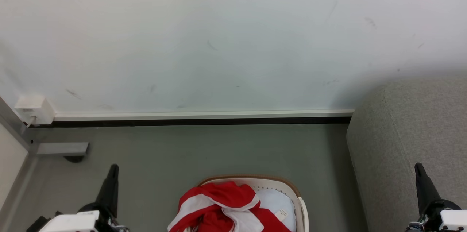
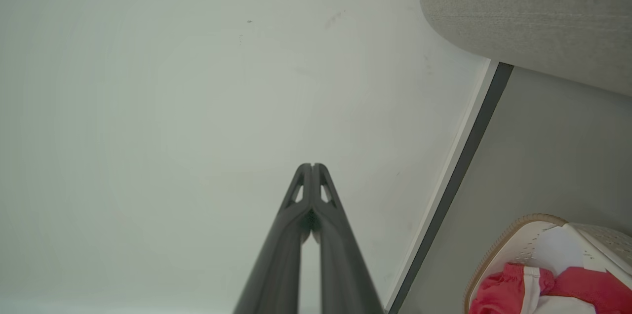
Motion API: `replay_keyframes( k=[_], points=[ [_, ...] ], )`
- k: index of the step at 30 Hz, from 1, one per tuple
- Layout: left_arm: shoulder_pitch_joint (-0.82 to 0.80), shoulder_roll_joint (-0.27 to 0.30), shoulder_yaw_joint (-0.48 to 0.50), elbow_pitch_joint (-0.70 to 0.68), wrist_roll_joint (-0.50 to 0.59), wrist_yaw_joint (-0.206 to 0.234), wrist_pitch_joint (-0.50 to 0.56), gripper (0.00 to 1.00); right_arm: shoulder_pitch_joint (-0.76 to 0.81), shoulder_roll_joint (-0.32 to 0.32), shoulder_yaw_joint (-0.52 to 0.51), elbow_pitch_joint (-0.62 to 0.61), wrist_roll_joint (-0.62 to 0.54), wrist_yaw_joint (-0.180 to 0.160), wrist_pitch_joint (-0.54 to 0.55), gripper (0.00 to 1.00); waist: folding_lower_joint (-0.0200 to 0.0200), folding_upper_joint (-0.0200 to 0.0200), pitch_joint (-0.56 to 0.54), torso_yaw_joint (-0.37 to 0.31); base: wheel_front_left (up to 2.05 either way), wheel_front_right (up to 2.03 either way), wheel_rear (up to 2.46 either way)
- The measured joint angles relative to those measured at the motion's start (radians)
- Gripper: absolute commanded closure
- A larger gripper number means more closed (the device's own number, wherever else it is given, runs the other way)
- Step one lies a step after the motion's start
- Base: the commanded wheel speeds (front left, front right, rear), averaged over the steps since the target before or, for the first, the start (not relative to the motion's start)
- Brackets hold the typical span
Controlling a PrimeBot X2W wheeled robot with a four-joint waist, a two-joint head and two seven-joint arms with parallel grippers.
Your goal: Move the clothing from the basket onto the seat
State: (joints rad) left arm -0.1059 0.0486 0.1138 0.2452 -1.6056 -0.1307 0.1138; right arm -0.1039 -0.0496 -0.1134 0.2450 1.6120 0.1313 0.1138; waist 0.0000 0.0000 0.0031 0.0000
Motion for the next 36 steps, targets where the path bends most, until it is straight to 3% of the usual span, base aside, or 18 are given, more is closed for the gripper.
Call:
replay_keyframes(
  k=[3,4,15,30,36],
  points=[
    [0.001,-0.001,0.000,0.004,0.001,0.000,0.000,1.00,0.002,0.000,0.001,0.003,0.000,0.000,0.000,1.00,0.0000,0.0000,0.000,0.000,0.00,0.00,0.00],
    [0.007,-0.004,0.000,0.011,0.001,0.000,-0.001,0.00,0.007,0.002,0.002,0.011,0.000,0.000,0.000,0.00,0.0000,0.0000,0.000,0.000,0.00,0.00,0.00],
    [0.032,-0.012,-0.021,0.010,0.019,0.001,-0.042,0.00,0.032,0.012,0.049,0.000,-0.007,0.000,-0.042,0.00,0.0000,0.0000,0.002,0.000,0.00,0.00,0.00],
    [0.031,-0.011,-0.022,-0.072,0.310,0.001,-0.109,0.00,0.029,0.007,0.105,-0.058,-0.242,0.000,-0.108,0.00,0.0000,0.0000,0.006,-0.005,0.00,0.00,0.00],
    [0.031,-0.010,-0.037,-0.108,0.500,0.010,-0.135,0.00,0.029,0.004,0.129,-0.077,-0.391,0.000,-0.136,0.00,0.0000,0.0000,0.008,-0.006,0.00,0.00,0.00]
  ],
)
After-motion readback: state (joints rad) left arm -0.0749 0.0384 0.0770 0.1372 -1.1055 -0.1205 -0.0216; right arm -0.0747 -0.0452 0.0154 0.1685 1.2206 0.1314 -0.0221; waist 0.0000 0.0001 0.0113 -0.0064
